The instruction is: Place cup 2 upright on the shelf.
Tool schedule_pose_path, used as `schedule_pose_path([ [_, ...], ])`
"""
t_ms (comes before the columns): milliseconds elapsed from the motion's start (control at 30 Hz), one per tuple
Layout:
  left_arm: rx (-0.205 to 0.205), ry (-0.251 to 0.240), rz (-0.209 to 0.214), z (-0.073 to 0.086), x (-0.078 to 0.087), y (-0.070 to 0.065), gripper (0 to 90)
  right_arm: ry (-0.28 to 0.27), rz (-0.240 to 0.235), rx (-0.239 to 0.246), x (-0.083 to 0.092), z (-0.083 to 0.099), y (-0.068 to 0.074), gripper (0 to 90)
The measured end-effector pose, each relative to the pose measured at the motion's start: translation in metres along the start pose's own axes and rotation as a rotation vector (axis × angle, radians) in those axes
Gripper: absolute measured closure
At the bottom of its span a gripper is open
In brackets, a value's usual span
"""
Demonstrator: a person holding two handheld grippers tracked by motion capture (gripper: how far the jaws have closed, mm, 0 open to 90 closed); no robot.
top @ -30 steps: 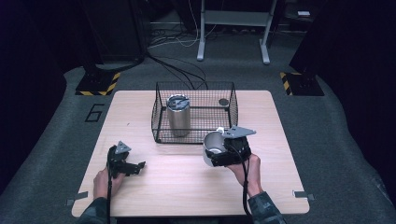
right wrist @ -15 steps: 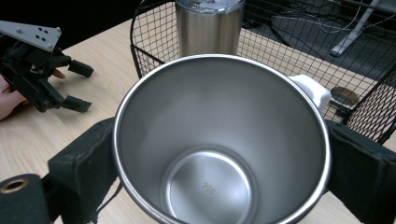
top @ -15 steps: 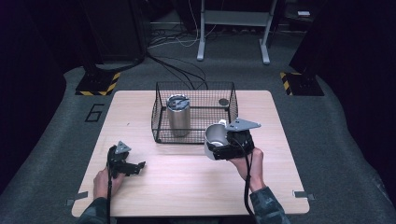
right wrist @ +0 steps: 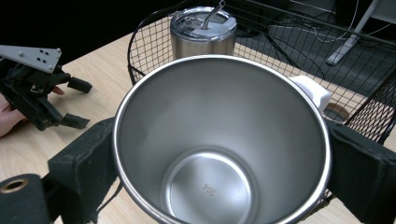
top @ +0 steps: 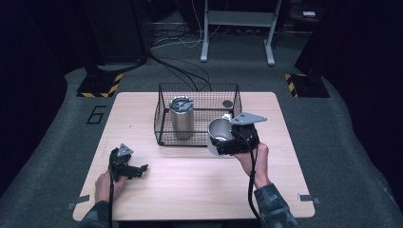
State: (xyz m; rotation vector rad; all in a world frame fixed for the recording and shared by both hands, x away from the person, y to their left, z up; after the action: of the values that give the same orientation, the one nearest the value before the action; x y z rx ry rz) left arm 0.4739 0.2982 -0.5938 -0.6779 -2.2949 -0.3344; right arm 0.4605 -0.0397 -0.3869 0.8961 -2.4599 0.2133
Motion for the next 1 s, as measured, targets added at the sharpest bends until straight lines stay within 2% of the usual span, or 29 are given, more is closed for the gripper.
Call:
schedule_pose_path([
  [67, 0.014, -0.006, 0.002, 0.000, -0.001, -0.001, 0.3, -0.002, 0.001, -0.005, 0.000, -0.004, -0.002, 6.1],
  [100, 0.008, -0.001, 0.003, 0.000, 0.000, -0.001, 0.3, -0.006, 0.000, 0.004, 0.000, -0.006, -0.003, 6.1],
  [133, 0.019, -0.009, 0.001, -0.001, -0.001, -0.001, 0.3, -0.005, 0.002, -0.009, 0.000, -0.007, -0.003, 6.1],
  [167, 0.017, -0.006, 0.003, 0.000, -0.001, -0.001, 0.3, -0.007, -0.002, 0.006, 0.000, -0.008, -0.004, 6.1],
  [267, 0.008, -0.001, 0.003, 0.000, 0.000, -0.001, 0.3, -0.012, 0.005, -0.008, -0.001, -0.013, -0.005, 6.2],
  [300, 0.003, 0.000, 0.001, 0.000, 0.000, 0.000, 0.3, -0.011, 0.003, 0.001, -0.001, -0.014, -0.006, 6.2],
  [600, 0.004, -0.001, 0.003, 0.000, 0.000, 0.000, 0.3, -0.014, 0.014, -0.016, -0.007, -0.025, -0.014, 6.1],
  [633, 0.019, -0.011, 0.001, -0.001, -0.001, -0.001, 0.3, -0.011, 0.018, -0.018, -0.009, -0.027, -0.016, 6.2],
  [767, 0.004, -0.001, 0.003, 0.000, 0.000, 0.000, 0.3, -0.012, 0.021, -0.026, -0.014, -0.033, -0.021, 6.1],
  [800, 0.001, 0.000, 0.000, 0.000, 0.000, 0.000, 0.3, -0.012, 0.022, -0.025, -0.014, -0.033, -0.021, 6.1],
  [867, 0.021, -0.011, 0.001, -0.001, -0.001, -0.001, 0.3, -0.010, 0.026, -0.027, -0.017, -0.036, -0.023, 6.1],
  [900, 0.004, -0.001, 0.001, 0.000, 0.000, 0.000, 0.3, -0.009, 0.026, -0.013, -0.018, -0.037, -0.024, 6.1],
  [1000, 0.009, -0.002, 0.004, 0.000, 0.000, -0.001, 0.3, -0.006, 0.033, -0.011, -0.021, -0.041, -0.026, 6.1],
])
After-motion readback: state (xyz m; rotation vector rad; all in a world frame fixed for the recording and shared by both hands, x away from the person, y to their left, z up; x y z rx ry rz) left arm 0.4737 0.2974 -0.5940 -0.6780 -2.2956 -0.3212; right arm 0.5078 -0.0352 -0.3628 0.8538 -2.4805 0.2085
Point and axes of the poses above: each handheld gripper's, and its own axes: x roughly backward along the jaws, z roughly out of its underside, y roughly to its left, the point moved 9 cm from there along -x, roughly forward along the jaws, and after that the axes turned 2 degrees about -x, right-handed, at the moved point
